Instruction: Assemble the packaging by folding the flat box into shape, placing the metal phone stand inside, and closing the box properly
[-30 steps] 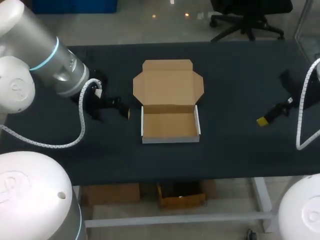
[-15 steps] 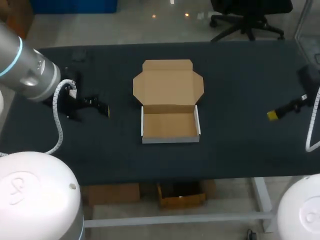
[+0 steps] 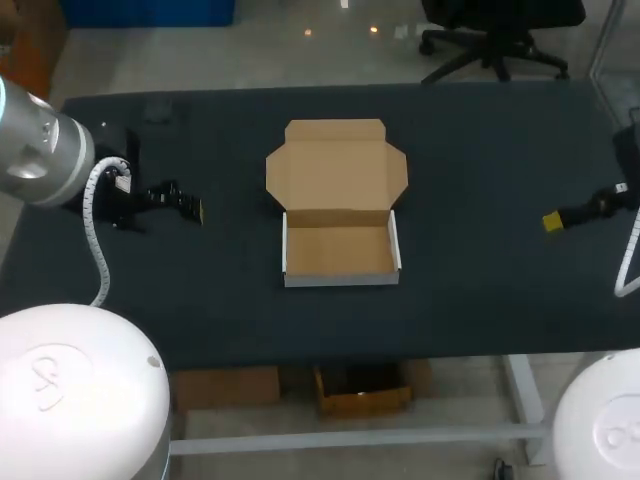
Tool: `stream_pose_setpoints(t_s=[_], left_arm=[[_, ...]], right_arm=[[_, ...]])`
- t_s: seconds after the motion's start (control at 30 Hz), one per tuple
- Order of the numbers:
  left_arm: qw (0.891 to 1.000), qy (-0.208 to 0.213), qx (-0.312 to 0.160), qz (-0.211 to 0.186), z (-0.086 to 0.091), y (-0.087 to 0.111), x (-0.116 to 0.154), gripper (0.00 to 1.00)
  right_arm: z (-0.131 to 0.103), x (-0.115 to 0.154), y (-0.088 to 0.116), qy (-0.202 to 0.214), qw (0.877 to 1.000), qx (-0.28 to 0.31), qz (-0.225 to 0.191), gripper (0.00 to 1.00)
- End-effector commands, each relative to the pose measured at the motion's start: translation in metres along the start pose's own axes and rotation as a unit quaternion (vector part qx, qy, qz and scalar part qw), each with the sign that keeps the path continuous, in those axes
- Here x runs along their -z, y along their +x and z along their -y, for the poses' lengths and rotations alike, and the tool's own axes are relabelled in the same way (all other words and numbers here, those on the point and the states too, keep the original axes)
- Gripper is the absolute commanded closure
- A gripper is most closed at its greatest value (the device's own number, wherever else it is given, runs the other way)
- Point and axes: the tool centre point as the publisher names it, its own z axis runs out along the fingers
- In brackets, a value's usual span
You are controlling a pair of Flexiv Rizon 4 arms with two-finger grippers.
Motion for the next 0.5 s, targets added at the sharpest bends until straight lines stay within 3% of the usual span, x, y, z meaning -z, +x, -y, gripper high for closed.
stream_pose_setpoints(t_s=[0.03,0.5], left_arm=[[1.0,0.007,-0.001,0.004,-0.004,0.0022,0.0111,0.0],[1.0,0.003,0.009,0.02,-0.004,0.0021,0.0134,0.0]], right_arm=[[0.0045,0.0106,0.002,0.002,1.0,-0.01,-0.004,0.0],[0.0099,0.0122,-0.0025,0.014,0.998,-0.06,-0.005,0.0]])
